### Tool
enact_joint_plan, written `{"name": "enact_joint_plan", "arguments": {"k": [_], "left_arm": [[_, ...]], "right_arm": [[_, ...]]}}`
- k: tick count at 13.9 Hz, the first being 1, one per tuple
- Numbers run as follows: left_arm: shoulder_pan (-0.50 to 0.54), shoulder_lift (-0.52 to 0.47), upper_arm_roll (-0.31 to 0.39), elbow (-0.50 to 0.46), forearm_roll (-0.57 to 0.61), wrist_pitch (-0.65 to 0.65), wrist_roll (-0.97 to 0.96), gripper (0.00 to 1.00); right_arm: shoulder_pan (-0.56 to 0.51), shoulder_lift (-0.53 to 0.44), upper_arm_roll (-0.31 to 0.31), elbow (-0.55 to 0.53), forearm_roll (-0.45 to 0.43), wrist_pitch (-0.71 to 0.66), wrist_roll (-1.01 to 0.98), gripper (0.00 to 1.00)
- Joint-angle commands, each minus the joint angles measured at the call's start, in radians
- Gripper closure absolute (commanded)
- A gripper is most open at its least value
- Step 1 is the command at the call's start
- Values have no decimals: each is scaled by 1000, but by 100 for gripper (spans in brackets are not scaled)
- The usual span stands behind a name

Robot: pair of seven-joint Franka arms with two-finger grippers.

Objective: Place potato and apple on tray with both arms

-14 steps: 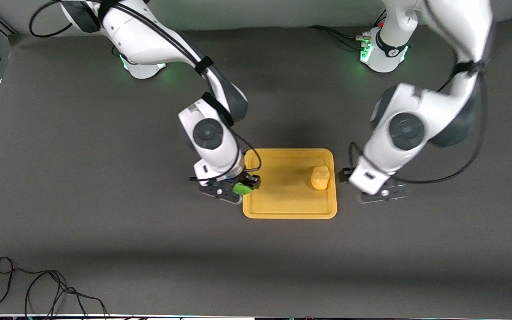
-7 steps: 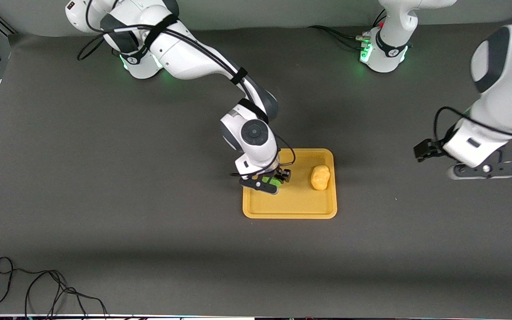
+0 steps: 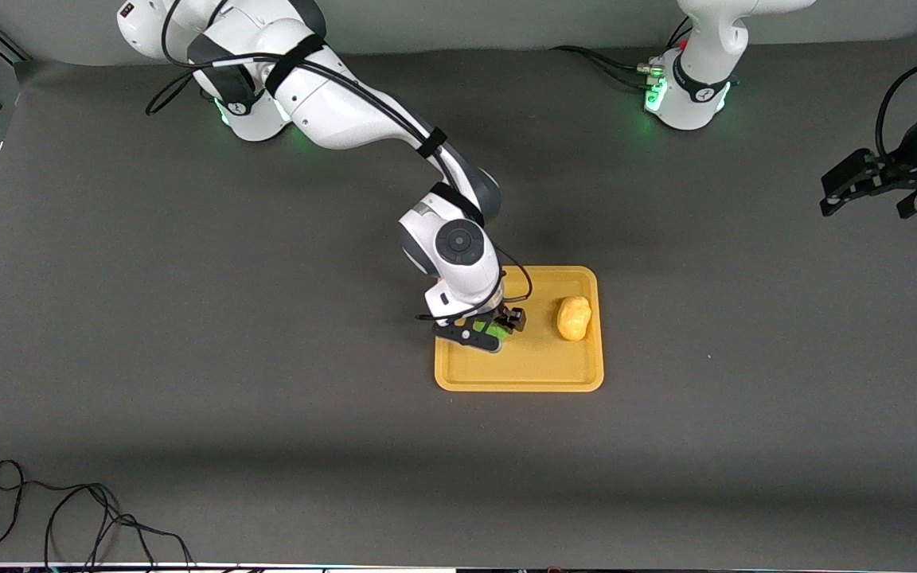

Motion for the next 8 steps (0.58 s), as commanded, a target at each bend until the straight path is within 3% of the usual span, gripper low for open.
{"name": "enact_joint_plan", "arguments": {"k": [1, 5, 8], "left_arm": [[-1, -5, -6, -30, -14, 9, 21, 0], [3, -2, -3, -51, -14, 37, 23, 0], [3, -2, -2, -67, -13, 60, 23, 0]], "right_arm": [[-13, -117, -17, -63, -18, -49, -55, 0], [-103, -465, -45, -348, -18, -142, -236, 0], [-192, -628, -60, -404, -17, -266, -318, 0]]}}
